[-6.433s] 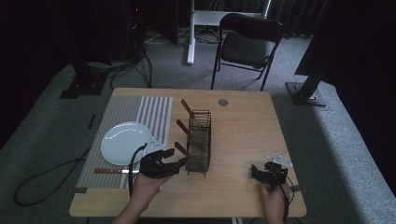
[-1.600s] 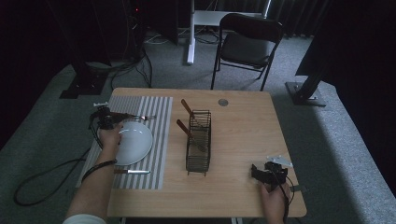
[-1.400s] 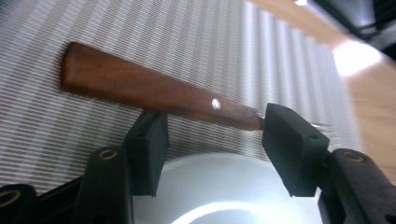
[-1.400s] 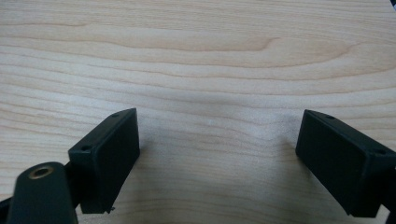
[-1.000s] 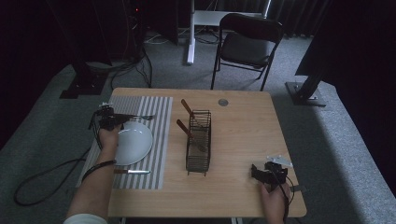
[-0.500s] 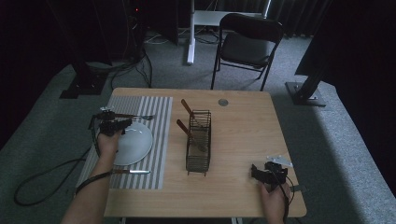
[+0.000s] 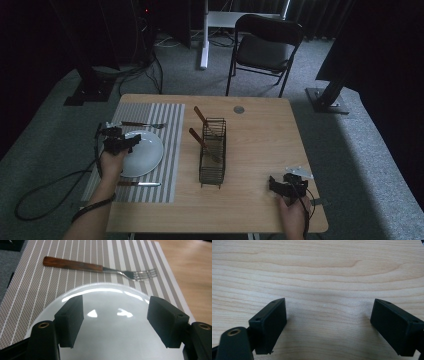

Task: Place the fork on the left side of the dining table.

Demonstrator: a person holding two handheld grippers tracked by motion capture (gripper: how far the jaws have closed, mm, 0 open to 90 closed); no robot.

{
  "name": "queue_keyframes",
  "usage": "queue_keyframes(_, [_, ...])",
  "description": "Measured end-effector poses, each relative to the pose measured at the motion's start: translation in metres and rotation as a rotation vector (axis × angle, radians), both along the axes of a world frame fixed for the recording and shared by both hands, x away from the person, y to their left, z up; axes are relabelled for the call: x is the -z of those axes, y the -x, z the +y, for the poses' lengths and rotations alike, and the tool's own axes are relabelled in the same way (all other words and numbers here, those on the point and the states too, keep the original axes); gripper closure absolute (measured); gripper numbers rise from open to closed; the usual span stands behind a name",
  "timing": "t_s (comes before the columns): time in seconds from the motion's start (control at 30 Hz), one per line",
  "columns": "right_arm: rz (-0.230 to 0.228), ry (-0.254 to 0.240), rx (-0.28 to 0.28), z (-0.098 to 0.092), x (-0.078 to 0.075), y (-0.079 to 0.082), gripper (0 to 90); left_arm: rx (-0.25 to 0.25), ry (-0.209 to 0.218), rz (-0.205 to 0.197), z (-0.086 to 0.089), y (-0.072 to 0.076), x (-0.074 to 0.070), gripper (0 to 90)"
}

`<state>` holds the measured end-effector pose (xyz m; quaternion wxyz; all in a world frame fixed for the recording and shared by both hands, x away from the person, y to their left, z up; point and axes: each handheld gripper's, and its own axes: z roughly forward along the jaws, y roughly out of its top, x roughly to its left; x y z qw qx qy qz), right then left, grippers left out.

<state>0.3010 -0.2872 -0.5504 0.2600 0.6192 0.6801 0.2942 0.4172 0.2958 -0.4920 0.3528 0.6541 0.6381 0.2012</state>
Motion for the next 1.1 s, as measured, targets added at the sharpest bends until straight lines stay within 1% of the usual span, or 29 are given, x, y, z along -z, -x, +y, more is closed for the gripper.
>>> queue_keyframes(0.07, [0.0, 0.0, 0.0, 0.0, 0.0, 0.0, 13.1, 0.001, -0.01, -0.001, 0.0, 0.005, 0.0, 29.7])
queue_keyframes(0.13, [0.0, 0.0, 0.0, 0.0, 0.0, 0.0, 13.1, 0.007, -0.003, -0.003, 0.001, 0.009, 0.0, 29.6])
queue_keyframes(0.17, [0.0, 0.0, 0.0, 0.0, 0.0, 0.0, 13.2, 0.005, -0.007, 0.0, 0.001, 0.012, 0.0, 29.6])
queue_keyframes(0.2, [0.0, 0.0, 0.0, 0.0, 0.0, 0.0, 13.1, -0.005, -0.007, -0.004, 0.001, 0.014, 0.0, 29.6])
queue_keyframes(0.3, [0.0, 0.0, 0.0, 0.0, 0.0, 0.0, 13.2, -0.013, -0.007, -0.013, 0.003, 0.021, 0.0, 29.3])
queue_keyframes(0.33, [0.0, 0.0, 0.0, 0.0, 0.0, 0.0, 13.2, -0.013, -0.007, -0.013, 0.003, 0.021, 0.0, 27.3])
queue_keyframes(0.37, [0.0, 0.0, 0.0, 0.0, 0.0, 0.0, 13.1, -0.041, 0.028, -0.011, 0.005, 0.025, 0.0, 27.3])
queue_keyframes(0.4, [0.0, 0.0, 0.0, 0.0, 0.0, 0.0, 13.1, -0.052, 0.043, -0.018, 0.006, 0.027, -0.001, 26.4])
queue_keyframes(0.47, [0.0, 0.0, 0.0, 0.0, 0.0, 0.0, 13.1, -0.062, 0.054, -0.039, 0.008, 0.031, -0.002, 24.0])
queue_keyframes(0.5, [0.0, 0.0, 0.0, 0.0, 0.0, 0.0, 13.1, -0.057, 0.059, -0.05, 0.008, 0.033, -0.003, 18.9])
queue_keyframes(0.53, [0.0, 0.0, 0.0, 0.0, 0.0, 0.0, 13.1, -0.058, 0.058, -0.054, 0.007, 0.035, -0.004, 17.9])
queue_keyframes(0.6, [0.0, 0.0, 0.0, 0.0, 0.0, 0.0, 13.1, -0.058, 0.059, -0.056, 0.007, 0.038, -0.005, 17.9])
queue_keyframes(0.63, [0.0, 0.0, 0.0, 0.0, 0.0, 0.0, 13.1, -0.056, 0.061, -0.066, 0.006, 0.04, -0.005, 17.9])
queue_keyframes(0.67, [0.0, 0.0, 0.0, 0.0, 0.0, 0.0, 13.1, -0.046, 0.062, -0.062, 0.005, 0.042, -0.006, 17.9])
queue_keyframes(0.7, [0.0, 0.0, 0.0, 0.0, 0.0, 0.0, 13.2, -0.039, 0.054, -0.06, 0.004, 0.043, -0.006, 17.9])
queue_keyframes(0.73, [0.0, 0.0, 0.0, 0.0, 0.0, 0.0, 13.1, -0.036, 0.043, -0.066, 0.002, 0.045, -0.007, 17.9])
queue_keyframes(0.83, [0.0, 0.0, 0.0, 0.0, 0.0, 0.0, 13.1, -0.019, 0.034, -0.079, -0.002, 0.05, -0.008, 17.9])
queue_keyframes(0.87, [0.0, 0.0, 0.0, 0.0, 0.0, 0.0, 13.1, -0.011, 0.023, -0.077, -0.003, 0.052, -0.009, 17.9])
queue_keyframes(0.9, [0.0, 0.0, 0.0, 0.0, 0.0, 0.0, 13.1, -0.011, 0.023, -0.077, -0.003, 0.052, -0.009, 17.9])
queue_keyframes(0.97, [0.0, 0.0, 0.0, 0.0, 0.0, 0.0, 13.2, 0.002, 0.01, -0.083, -0.006, 0.057, -0.011, 17.9])
queue_keyframes(1.0, [0.0, 0.0, 0.0, 0.0, 0.0, 0.0, 13.2, 0.004, 0.014, -0.089, -0.007, 0.059, -0.011, 17.9])
queue_keyframes(1.1, [0.0, 0.0, 0.0, 0.0, 0.0, 0.0, 13.1, 0.011, 0.017, -0.087, -0.008, 0.065, -0.012, 17.9])
